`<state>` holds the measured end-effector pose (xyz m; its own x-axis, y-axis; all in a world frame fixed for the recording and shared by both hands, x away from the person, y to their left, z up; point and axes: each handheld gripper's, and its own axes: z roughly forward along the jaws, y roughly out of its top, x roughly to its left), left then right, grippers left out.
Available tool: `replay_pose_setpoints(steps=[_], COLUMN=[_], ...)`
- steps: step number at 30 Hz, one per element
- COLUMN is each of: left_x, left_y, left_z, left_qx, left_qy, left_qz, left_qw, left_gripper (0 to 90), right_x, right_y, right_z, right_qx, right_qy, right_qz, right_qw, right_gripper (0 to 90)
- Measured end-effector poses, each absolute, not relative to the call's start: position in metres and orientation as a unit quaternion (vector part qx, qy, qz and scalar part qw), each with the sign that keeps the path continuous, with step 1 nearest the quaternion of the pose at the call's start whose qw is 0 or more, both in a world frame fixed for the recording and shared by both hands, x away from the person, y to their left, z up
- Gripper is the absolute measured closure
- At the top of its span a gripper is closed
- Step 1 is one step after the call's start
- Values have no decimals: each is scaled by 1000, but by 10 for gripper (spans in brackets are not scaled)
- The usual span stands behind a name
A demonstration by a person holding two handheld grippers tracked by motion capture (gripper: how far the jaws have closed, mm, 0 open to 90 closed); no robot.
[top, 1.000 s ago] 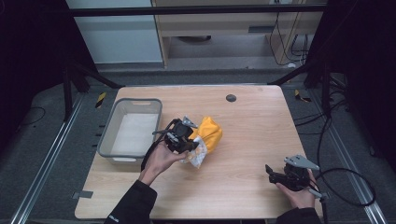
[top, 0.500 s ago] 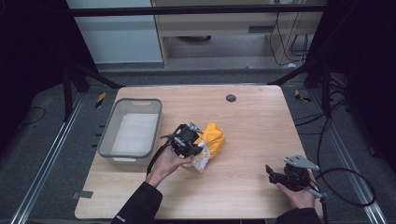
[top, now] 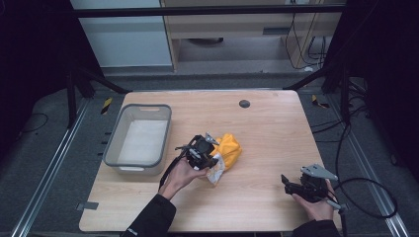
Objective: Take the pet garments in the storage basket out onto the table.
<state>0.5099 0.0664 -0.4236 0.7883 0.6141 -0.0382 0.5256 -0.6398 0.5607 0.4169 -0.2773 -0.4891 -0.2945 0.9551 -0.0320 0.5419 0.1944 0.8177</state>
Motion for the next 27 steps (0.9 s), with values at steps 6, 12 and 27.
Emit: replay_pose_setpoints(steps=[6, 12, 27], left_x=[509, 509, 500], left_y=[64, 62, 67], left_z=[-429, -432, -427], left_qx=[901, 902, 903], left_qy=[313, 311, 290], left_qz=[78, 74, 88], left_qw=[289, 290, 303], left_gripper=[794, 733, 456], right_x=[417, 417, 417], right_y=[-277, -277, -278], right_z=[-490, -490, -491], right_qx=[521, 522, 520], right_qy=[719, 719, 720], right_qz=[361, 362, 360], right_qw=[284, 284, 285], right_gripper=[163, 163, 161])
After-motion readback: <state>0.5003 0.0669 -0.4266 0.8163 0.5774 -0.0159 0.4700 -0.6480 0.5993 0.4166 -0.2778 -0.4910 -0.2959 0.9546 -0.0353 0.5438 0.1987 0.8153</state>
